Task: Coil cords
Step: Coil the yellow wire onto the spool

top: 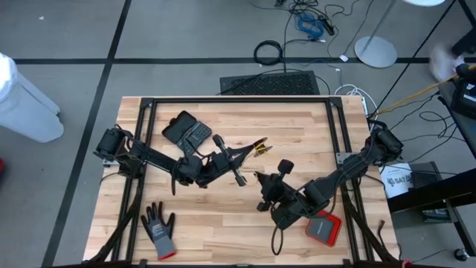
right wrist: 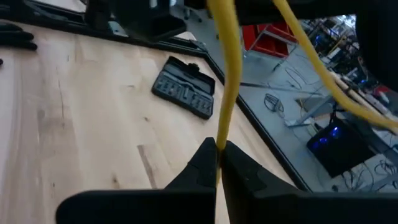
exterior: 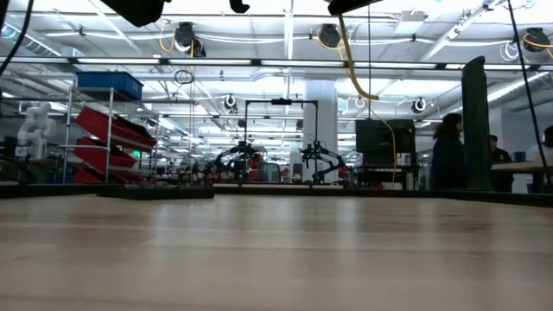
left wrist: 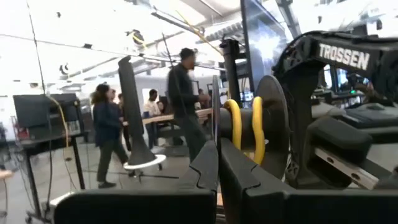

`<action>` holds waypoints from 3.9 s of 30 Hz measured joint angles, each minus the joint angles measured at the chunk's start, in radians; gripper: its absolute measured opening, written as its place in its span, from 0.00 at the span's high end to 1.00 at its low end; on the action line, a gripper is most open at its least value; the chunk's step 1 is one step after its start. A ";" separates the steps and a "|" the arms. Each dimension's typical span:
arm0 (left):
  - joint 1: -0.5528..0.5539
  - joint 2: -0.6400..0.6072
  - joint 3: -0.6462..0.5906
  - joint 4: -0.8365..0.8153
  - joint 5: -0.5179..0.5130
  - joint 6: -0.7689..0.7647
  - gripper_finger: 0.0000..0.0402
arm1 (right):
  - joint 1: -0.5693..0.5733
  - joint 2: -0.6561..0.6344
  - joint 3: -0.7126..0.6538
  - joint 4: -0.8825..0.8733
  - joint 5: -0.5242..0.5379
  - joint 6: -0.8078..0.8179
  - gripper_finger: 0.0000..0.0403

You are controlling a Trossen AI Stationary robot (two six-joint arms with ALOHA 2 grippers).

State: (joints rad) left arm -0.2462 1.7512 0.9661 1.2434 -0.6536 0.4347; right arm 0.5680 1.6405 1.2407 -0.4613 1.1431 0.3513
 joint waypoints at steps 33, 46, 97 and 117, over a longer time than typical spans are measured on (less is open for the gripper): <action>0.000 -0.002 0.001 -0.134 0.123 0.019 1.00 | 0.075 -0.448 0.015 -0.037 0.219 -0.280 1.00; -0.019 -0.003 0.001 -0.018 0.160 0.016 1.00 | 0.076 -0.435 0.015 -0.193 0.110 -0.140 1.00; -0.067 -0.105 0.001 -0.030 0.271 0.044 1.00 | 0.164 -0.095 -0.084 -0.065 0.041 0.136 0.54; -0.111 -0.452 0.002 -0.552 0.651 -0.268 1.00 | 0.128 -0.242 -0.084 0.321 -0.543 -0.318 0.53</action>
State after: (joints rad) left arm -0.3572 1.2990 0.9676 0.6918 -0.0029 0.1670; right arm 0.6961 1.3982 1.1572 -0.1408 0.6002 0.0330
